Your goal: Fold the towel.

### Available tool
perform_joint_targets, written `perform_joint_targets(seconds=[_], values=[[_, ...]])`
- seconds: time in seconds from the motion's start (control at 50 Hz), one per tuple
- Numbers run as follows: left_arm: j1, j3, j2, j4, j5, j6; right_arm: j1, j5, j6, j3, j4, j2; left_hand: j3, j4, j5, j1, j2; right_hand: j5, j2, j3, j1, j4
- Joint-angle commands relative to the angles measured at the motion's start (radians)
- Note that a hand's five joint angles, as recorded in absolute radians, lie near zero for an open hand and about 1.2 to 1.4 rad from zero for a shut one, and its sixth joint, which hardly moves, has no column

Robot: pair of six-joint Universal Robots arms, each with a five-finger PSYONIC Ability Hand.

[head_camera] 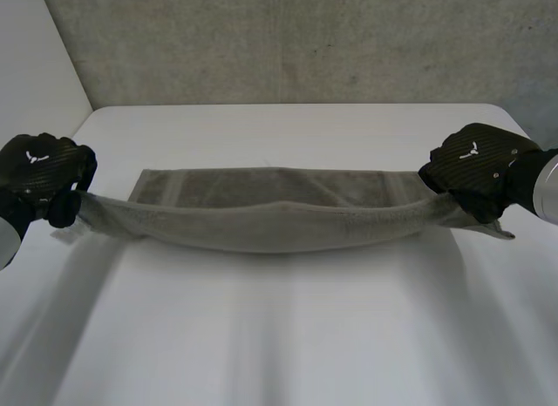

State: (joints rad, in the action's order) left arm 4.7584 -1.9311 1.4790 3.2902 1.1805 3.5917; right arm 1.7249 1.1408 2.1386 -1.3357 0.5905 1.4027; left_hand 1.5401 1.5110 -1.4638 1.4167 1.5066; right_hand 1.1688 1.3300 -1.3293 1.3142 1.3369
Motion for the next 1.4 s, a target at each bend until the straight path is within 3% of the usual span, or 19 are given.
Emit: perform_joint_targets(seconds=[0.02,0.08,0.14,0.18,0.26,0.4,0.48,0.5,0.52,0.54,0.56,0.64,0.72,0.88,0.92,1.08,1.2,1.26,1.4], values=[[-0.025,0.129,0.216,0.088,0.018,0.001,0.007,0.011,0.003,0.150,-0.124,-0.211,-0.144,-0.115,0.242,-0.020,-0.110,0.053,0.066,-0.067,0.082,0.059],[-0.064,0.254,0.353,0.094,0.073,-0.002,0.066,0.117,0.018,0.338,-0.196,-0.397,-0.144,-0.115,0.242,-0.020,-0.110,0.053,0.066,-0.067,0.082,0.059],[-0.129,0.400,0.514,0.092,0.143,0.002,0.097,0.149,0.007,0.403,-0.210,-0.459,-0.144,-0.115,0.242,-0.020,-0.110,0.053,0.066,-0.067,0.082,0.059],[-0.155,0.491,0.601,0.086,0.179,0.002,0.148,0.191,0.001,0.542,-0.239,-0.600,-0.144,-0.115,0.242,-0.020,-0.110,0.053,0.066,-0.067,0.082,0.059],[-0.183,0.667,0.758,0.051,0.237,0.004,0.171,0.188,-0.034,0.728,-0.287,-0.796,-0.144,-0.115,0.242,-0.020,-0.110,0.053,0.066,-0.067,0.082,0.059],[-0.210,0.960,0.995,0.002,0.320,0.005,0.200,0.197,-0.095,0.892,-0.369,-0.976,-0.144,-0.115,0.242,-0.020,-0.110,0.053,0.066,-0.067,0.082,0.059],[-0.232,1.037,1.058,0.000,0.357,0.007,0.206,0.212,-0.101,0.969,-0.406,-1.051,-0.144,-0.115,0.242,-0.020,-0.110,-0.160,-0.147,0.146,-0.131,-0.154],[-0.238,1.064,1.079,-0.003,0.369,0.007,0.208,0.226,-0.100,1.004,-0.420,-1.074,-0.422,-0.393,0.521,-0.299,-0.389,-0.521,-0.507,0.507,-0.492,-0.514],[-0.245,1.078,1.092,-0.003,0.378,0.007,0.208,0.253,-0.097,1.030,-0.429,-1.088,-1.004,-0.975,1.102,-0.880,-0.970,-0.926,-0.912,0.911,-0.896,-0.919],[-0.245,1.078,1.092,-0.003,0.378,0.007,0.208,0.254,-0.097,1.030,-0.429,-1.088,-1.010,-0.980,1.108,-0.886,-0.976,-0.930,-0.916,0.915,-0.900,-0.923],[-0.255,1.081,1.097,-0.003,0.386,0.007,0.209,0.292,-0.094,1.053,-0.436,-1.094,-1.366,-1.336,1.464,-1.242,-1.332,-1.104,-1.091,1.090,-1.075,-1.098],[-0.275,1.077,1.090,0.003,0.386,-0.002,0.214,0.402,-0.046,1.075,-0.437,-1.085,-1.359,-1.330,1.457,-1.235,-1.325,-1.169,-1.156,1.155,-1.140,-1.162],[-0.290,1.063,1.054,-0.006,0.387,-0.007,0.237,0.431,0.015,1.060,-0.423,-1.053,-1.359,-1.330,1.457,-1.235,-1.325,-1.169,-1.156,1.155,-1.140,-1.162],[-0.285,0.875,0.867,0.017,0.372,-0.004,0.255,0.410,0.165,0.757,-0.311,-0.817,-1.359,-1.330,1.457,-1.235,-1.325,-1.169,-1.156,1.155,-1.140,-1.162],[-0.282,0.841,0.841,0.031,0.372,-0.001,0.255,0.386,0.179,0.596,-0.369,-0.724,-1.359,-1.330,1.457,-1.235,-1.325,-1.169,-1.156,1.155,-1.140,-1.162],[-0.241,0.756,0.822,0.054,0.369,0.010,0.254,0.370,0.184,0.317,-0.544,-0.577,-1.335,-1.306,1.434,-1.212,-1.302,-1.169,-1.156,1.155,-1.140,-1.162],[-0.218,0.788,0.879,0.051,0.369,0.018,0.254,0.366,0.187,0.360,-0.548,-0.591,-1.335,-1.306,1.434,-1.212,-1.302,-1.156,-1.142,1.142,-1.126,-1.149],[-0.210,0.834,0.914,0.045,0.369,0.031,0.246,0.335,0.188,0.446,-0.525,-0.672,-1.318,-1.289,1.416,-1.194,-1.284,-1.076,-1.063,1.062,-1.047,-1.070],[-0.206,0.969,1.001,-0.039,0.348,0.064,0.205,0.293,0.297,0.850,-0.255,-0.908,-1.291,-1.262,1.390,-1.168,-1.258,-1.070,-1.057,1.056,-1.041,-1.064]])
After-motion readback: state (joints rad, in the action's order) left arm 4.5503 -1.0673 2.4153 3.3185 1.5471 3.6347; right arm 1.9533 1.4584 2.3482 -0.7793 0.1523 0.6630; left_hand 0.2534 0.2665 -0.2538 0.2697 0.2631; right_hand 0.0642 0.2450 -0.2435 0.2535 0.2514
